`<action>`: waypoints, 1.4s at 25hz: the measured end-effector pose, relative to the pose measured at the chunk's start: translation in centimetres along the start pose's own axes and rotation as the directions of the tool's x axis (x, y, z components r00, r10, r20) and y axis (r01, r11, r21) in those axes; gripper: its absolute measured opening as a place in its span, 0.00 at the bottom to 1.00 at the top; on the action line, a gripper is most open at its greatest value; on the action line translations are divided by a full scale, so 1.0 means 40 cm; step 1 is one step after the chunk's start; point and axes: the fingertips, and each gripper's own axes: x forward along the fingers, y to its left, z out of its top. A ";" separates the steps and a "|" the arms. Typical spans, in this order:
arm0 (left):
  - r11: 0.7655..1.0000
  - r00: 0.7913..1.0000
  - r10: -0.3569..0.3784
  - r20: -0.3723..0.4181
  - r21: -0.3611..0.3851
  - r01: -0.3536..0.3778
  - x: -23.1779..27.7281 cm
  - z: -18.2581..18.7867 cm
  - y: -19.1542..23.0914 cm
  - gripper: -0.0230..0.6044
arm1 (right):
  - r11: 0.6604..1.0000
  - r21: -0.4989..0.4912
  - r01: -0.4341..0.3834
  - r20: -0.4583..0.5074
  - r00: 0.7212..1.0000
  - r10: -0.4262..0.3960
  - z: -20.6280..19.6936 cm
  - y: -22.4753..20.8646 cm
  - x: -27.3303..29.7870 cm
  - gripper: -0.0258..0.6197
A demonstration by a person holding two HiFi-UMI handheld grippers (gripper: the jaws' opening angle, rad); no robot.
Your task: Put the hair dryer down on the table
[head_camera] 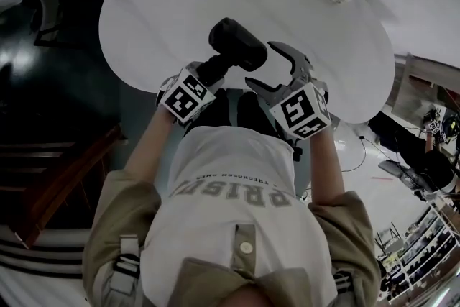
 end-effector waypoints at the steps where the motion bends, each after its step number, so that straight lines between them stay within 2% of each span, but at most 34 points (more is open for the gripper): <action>1: 1.000 1.000 -0.005 -0.011 -0.006 0.005 0.008 -0.006 -0.001 0.20 | 1.000 0.001 -0.007 -0.006 1.000 0.007 -0.005 0.000 0.008 0.65; 9: 0.997 0.996 -0.058 -0.070 -0.059 0.054 0.064 -0.044 -0.017 0.20 | 0.997 -0.060 -0.056 -0.126 0.991 0.048 -0.071 0.013 0.065 0.65; 18: 0.992 0.988 -0.081 -0.132 -0.108 0.067 0.093 -0.069 -0.035 0.20 | 0.998 -0.048 -0.038 -0.195 0.980 0.028 -0.124 0.008 0.105 0.60; 28: 0.979 0.982 -0.109 -0.153 -0.185 0.079 0.105 -0.072 -0.044 0.21 | 0.999 -0.030 -0.031 -0.201 0.979 0.024 -0.139 -0.003 0.123 0.58; 35: 0.983 0.982 -0.075 -0.174 -0.176 0.044 0.099 -0.066 -0.026 0.21 | 1.000 -0.019 -0.022 -0.195 0.981 0.018 -0.141 -0.005 0.138 0.57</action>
